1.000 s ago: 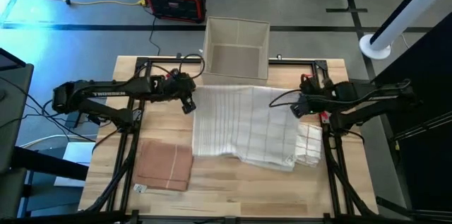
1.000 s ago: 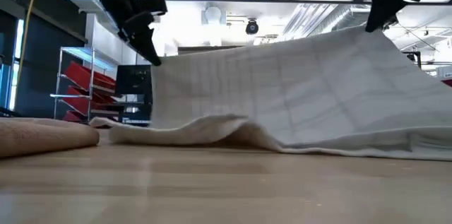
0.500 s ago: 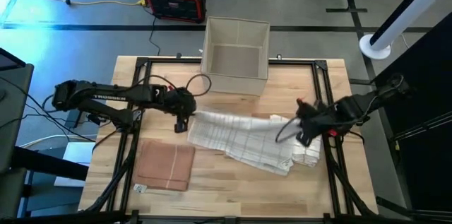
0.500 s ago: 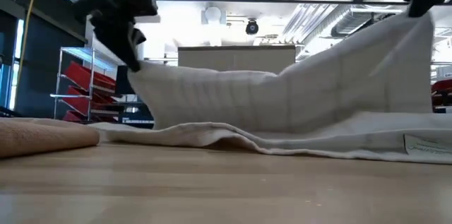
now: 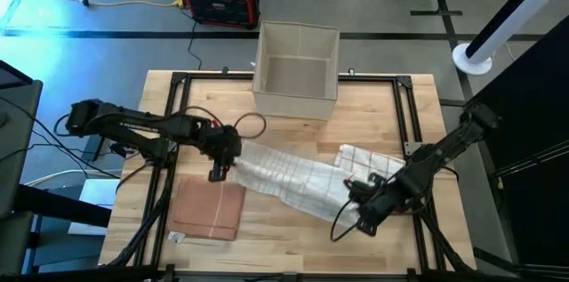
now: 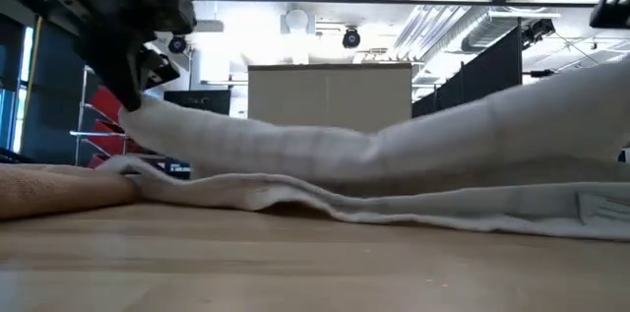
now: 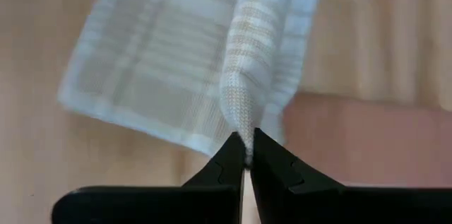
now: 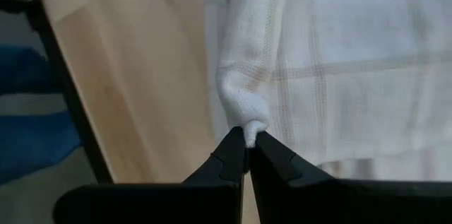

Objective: Fold towel
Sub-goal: Fold the left white towel

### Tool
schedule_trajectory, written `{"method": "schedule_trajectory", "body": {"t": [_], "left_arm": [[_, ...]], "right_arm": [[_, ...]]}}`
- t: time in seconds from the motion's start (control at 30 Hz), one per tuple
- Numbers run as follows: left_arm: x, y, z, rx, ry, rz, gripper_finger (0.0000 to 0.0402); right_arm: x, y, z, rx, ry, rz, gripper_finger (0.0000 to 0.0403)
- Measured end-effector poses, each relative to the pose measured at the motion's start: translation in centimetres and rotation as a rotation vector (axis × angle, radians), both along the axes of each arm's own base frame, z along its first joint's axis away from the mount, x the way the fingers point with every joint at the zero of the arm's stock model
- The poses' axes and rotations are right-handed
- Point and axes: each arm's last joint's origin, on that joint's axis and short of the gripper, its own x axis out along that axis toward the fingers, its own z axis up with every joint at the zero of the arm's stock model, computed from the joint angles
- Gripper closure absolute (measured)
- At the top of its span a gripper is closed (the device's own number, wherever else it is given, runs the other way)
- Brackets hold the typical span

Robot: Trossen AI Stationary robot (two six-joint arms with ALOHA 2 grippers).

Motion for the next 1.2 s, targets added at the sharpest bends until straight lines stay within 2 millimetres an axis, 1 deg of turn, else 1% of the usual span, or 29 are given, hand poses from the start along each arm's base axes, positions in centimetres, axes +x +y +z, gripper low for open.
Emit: {"method": "schedule_trajectory", "body": {"t": [0.13,0.23,0.3,0.4,0.5,0.7,0.8,0.9,1.0,1.07,1.13,1.2], "left_arm": [[0.0,-1.2,-0.8,-0.015,-0.043,-0.036,0.0397],[-0.2,-1.5,-1.2,-0.023,-0.038,-0.038,0.0396],[-0.5,-1.7,-1.6,-0.032,-0.008,-0.032,0.0386],[-0.9,-2.0,-1.7,-0.070,0.039,-0.061,0.0355],[-1.2,-2.4,-1.8,-0.125,0.075,-0.083,0.0319],[-1.6,-2.2,-1.9,-0.123,0.122,-0.063,0.0259],[-1.5,-1.8,-1.7,-0.089,0.124,-0.025,0.0242],[-1.0,-1.4,-0.8,-0.037,0.091,0.013,0.0238],[-0.2,-1.2,0.0,0.028,0.009,0.002,0.0243],[0.3,-1.3,0.2,0.038,-0.050,-0.034,0.0254],[0.9,-1.3,0.2,0.048,-0.098,-0.062,0.0272],[1.4,-1.3,-0.1,0.061,-0.110,-0.086,0.0297]], "right_arm": [[0.6,1.2,-1.9,0.001,0.059,0.032,0.0403],[1.0,1.9,-3.1,0.035,0.104,0.054,0.0403],[1.3,2.5,-3.8,0.079,0.128,0.074,0.0403],[2.0,3.3,-4.5,0.159,0.135,0.115,0.0392],[2.4,3.9,-5.0,0.223,0.135,0.128,0.0359],[2.4,4.1,-5.0,0.294,0.205,0.005,0.0261],[2.2,4.2,-4.1,0.382,0.260,0.003,0.0216],[2.2,4.7,-2.3,0.439,0.262,0.006,0.0191],[2.1,5.0,-0.5,0.375,0.156,-0.106,0.0190],[1.9,4.9,-0.5,0.287,0.089,-0.246,0.0204],[1.8,4.9,-1.1,0.237,0.052,-0.366,0.0234],[2.0,5.3,-1.8,0.208,0.020,-0.447,0.0278]]}}
